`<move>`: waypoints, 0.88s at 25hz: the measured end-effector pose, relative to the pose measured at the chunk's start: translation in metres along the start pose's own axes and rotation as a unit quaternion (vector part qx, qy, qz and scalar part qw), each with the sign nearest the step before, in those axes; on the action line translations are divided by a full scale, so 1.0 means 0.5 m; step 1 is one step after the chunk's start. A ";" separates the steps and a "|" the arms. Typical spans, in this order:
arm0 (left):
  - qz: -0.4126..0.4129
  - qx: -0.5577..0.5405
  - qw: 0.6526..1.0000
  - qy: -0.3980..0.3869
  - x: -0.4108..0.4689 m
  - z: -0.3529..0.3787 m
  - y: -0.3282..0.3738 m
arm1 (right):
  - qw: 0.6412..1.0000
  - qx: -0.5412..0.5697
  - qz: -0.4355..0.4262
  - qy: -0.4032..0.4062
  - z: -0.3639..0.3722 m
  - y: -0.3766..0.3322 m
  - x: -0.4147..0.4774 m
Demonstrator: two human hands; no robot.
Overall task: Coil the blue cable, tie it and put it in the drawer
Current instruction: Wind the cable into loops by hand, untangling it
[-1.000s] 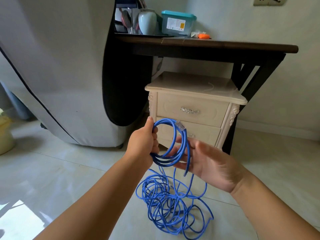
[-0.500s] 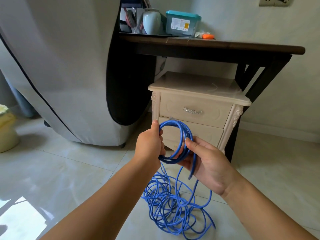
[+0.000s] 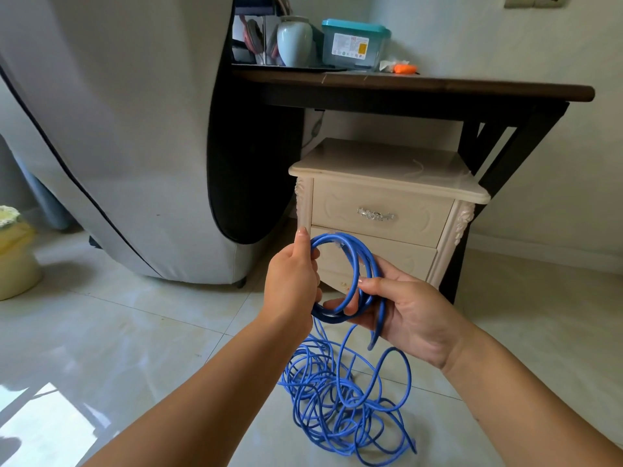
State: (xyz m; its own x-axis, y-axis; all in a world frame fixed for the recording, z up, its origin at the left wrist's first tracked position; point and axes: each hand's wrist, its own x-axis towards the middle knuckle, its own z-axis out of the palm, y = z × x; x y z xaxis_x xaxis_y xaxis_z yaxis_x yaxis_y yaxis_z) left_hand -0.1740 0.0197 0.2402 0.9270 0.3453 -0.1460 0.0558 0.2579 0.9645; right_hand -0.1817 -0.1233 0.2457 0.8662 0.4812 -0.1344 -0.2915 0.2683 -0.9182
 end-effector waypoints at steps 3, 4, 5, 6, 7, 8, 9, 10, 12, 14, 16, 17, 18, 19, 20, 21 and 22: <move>0.016 0.002 1.000 -0.009 0.000 0.001 -0.004 | 0.999 0.014 0.021 0.031 0.007 0.002 -0.002; 0.024 0.005 1.000 -0.008 -0.001 0.002 -0.005 | 0.998 0.020 0.015 0.052 0.011 0.006 -0.001; 0.033 0.009 0.999 -0.005 0.000 0.002 -0.006 | 0.997 0.033 0.004 0.074 0.016 0.012 0.001; 0.043 0.014 0.999 0.000 0.002 0.002 -0.008 | 0.994 0.052 -0.011 0.095 0.021 0.017 0.003; 0.054 0.019 0.998 0.004 0.005 0.003 -0.010 | 0.991 0.075 -0.025 0.112 0.025 0.022 0.005; 0.066 0.023 0.998 0.007 0.006 0.003 -0.011 | 0.987 0.094 -0.036 0.128 0.028 0.027 0.007; 0.083 0.029 0.996 0.010 0.008 0.004 -0.014 | 0.983 0.105 -0.041 0.146 0.031 0.030 0.011; 0.105 0.036 0.994 0.010 0.007 0.005 -0.017 | 0.980 0.106 -0.041 0.165 0.034 0.032 0.015; 0.144 0.058 0.988 0.008 0.001 0.011 -0.023 | 0.975 0.097 -0.030 0.199 0.035 0.037 0.025; 0.160 0.076 0.984 0.014 0.001 0.010 -0.028 | 0.972 0.102 -0.022 0.210 0.035 0.038 0.033; 0.142 0.058 0.988 0.027 0.014 0.001 -0.030 | 0.977 0.116 -0.032 0.178 0.037 0.035 0.032; 0.129 0.047 0.990 0.039 0.023 -0.006 -0.029 | 0.981 0.125 -0.041 0.143 0.040 0.031 0.027; 0.121 0.043 0.990 0.051 0.030 -0.014 -0.027 | 0.985 0.127 -0.050 0.104 0.044 0.029 0.021; 0.120 0.046 0.990 0.061 0.032 -0.020 -0.027 | 0.989 0.110 -0.063 0.075 0.047 0.030 0.016; 0.123 0.049 0.989 0.063 0.029 -0.024 -0.025 | 0.992 0.078 -0.077 0.062 0.048 0.033 0.014; 0.126 0.049 0.989 0.058 0.024 -0.025 -0.023 | 0.993 0.051 -0.089 0.065 0.048 0.037 0.014; 0.126 0.043 0.990 0.046 0.016 -0.025 -0.021 | 0.991 0.040 -0.099 0.075 0.047 0.040 0.018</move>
State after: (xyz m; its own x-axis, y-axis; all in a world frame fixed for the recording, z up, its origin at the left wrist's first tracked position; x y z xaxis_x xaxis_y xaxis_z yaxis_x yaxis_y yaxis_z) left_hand -0.1717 0.0312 0.2260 0.8777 0.4714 0.0858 -0.1374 0.0762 0.9876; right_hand -0.1893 -0.0942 0.2349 0.9588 0.2838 -0.0147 -0.1362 0.4134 -0.9003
